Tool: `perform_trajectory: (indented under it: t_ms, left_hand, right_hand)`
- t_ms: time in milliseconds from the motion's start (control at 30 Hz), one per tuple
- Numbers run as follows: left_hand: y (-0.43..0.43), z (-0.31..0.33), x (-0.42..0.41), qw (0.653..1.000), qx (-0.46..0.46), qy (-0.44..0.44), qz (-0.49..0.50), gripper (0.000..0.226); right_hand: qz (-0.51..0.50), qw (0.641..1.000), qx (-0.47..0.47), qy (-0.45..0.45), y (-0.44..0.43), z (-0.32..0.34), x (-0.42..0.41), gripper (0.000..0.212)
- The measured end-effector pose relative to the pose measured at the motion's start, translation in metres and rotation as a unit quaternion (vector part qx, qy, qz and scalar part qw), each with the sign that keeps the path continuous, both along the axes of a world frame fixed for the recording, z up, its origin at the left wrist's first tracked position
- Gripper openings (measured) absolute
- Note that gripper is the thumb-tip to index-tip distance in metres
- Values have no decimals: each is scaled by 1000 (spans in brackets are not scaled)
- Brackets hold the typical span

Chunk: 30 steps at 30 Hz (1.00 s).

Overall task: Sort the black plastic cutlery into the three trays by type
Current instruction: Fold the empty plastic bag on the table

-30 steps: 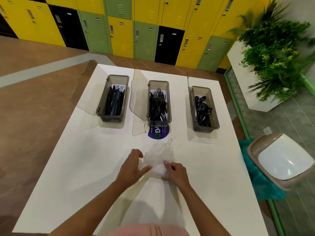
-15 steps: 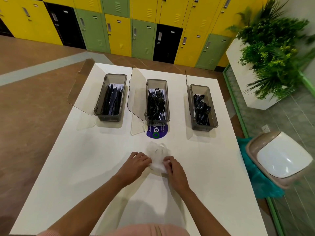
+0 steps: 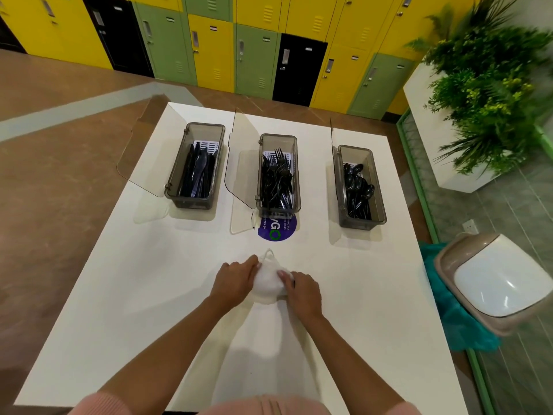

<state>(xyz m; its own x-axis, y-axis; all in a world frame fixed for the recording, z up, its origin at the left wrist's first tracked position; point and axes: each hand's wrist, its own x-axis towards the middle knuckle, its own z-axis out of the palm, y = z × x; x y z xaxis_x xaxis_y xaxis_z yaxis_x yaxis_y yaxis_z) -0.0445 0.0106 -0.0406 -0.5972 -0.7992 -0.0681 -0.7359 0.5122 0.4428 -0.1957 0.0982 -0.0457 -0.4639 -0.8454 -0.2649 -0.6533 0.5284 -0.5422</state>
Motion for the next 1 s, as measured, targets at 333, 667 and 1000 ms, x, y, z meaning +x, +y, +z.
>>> perform_trajectory:
  t_ms: [333, 667, 1000]
  left_hand:
    - [2, 5, -6, 985, -54, -165, 10, 26]
    - [-5, -10, 5, 989, -51, -134, 19, 11]
    - [-20, 13, -20, 974, 215, 53, 46, 16]
  right_hand:
    - [-79, 960, 130, 236, -22, 0, 40, 56]
    - [-125, 920, 44, 368, -21, -24, 49, 47]
    - [-184, 981, 14, 67, -19, -8, 33, 33]
